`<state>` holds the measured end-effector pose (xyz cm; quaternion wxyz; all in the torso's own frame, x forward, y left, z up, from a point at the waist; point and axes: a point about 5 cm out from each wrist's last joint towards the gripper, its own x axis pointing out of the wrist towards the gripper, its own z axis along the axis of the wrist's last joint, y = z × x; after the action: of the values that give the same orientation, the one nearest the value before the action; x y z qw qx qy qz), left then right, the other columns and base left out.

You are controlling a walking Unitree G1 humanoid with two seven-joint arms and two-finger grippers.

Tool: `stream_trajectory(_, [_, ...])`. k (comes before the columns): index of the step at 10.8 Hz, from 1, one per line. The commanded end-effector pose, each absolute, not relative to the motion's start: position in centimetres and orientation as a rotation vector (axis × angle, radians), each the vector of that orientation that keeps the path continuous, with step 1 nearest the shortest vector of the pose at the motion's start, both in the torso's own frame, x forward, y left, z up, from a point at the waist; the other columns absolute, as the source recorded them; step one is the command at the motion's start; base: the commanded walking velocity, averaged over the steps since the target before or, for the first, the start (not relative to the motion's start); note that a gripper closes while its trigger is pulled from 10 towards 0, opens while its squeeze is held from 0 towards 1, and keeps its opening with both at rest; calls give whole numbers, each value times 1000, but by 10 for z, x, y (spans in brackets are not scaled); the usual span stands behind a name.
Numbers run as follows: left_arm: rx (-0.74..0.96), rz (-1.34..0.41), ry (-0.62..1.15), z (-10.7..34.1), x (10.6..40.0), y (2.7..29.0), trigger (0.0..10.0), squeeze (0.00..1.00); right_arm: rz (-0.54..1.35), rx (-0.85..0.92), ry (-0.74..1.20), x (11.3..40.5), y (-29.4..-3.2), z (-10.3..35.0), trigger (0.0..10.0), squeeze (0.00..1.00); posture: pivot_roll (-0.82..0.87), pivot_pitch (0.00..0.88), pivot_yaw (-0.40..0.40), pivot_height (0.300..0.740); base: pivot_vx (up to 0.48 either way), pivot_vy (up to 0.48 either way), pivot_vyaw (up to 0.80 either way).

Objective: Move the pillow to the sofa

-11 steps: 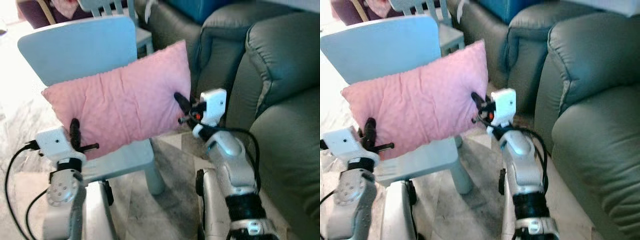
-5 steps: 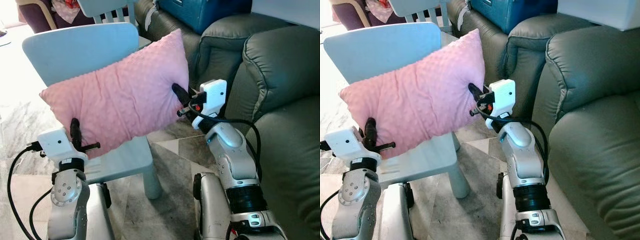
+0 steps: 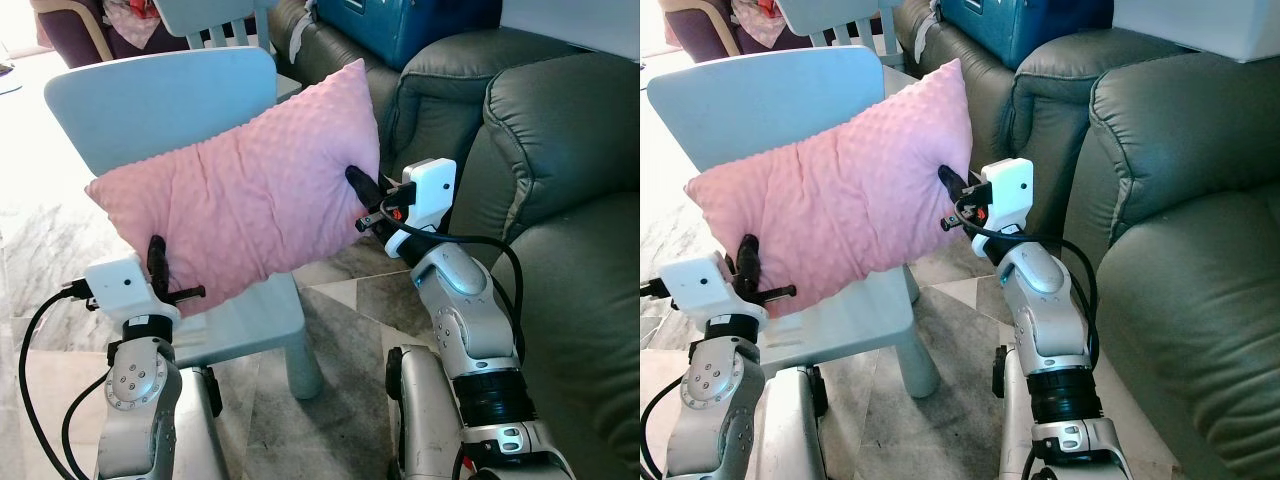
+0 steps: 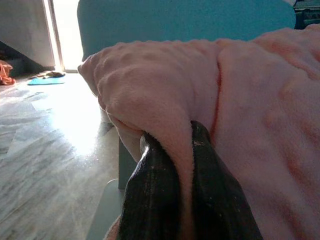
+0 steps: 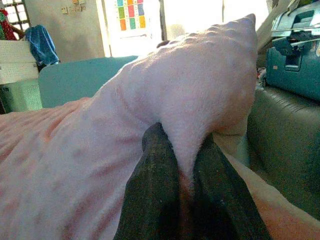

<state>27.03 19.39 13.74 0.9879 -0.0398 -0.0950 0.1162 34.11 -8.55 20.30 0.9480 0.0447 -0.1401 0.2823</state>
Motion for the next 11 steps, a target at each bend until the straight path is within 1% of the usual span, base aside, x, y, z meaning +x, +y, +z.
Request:
stream_trajectory(1, [-66,221,-214,141,272,193,10000,0,594,95,-331,340,-80,216,0,0,-167,0,43,444,0,0,0])
stream_trajectory(3, [-66,205,-211,140,273,190,10000,0,601,97,-327,340,-77,214,0,0,-162,0,44,476,0,0,0])
stream_trajectory(4, [-59,195,-211,140,275,189,10000,0,607,103,-323,341,-76,214,0,0,-160,0,44,499,0,0,0])
stream_trajectory(6, [-56,193,-210,140,275,189,10000,0,617,107,-318,341,-74,212,0,0,-157,0,42,527,0,0,0])
stream_trajectory(9, [-53,188,-207,139,275,187,10000,0,629,110,-312,340,-71,211,0,0,-153,0,39,593,0,0,0])
stream_trajectory(11, [-51,187,-205,138,274,188,10000,0,632,110,-309,340,-70,210,0,0,-153,0,41,621,0,0,0])
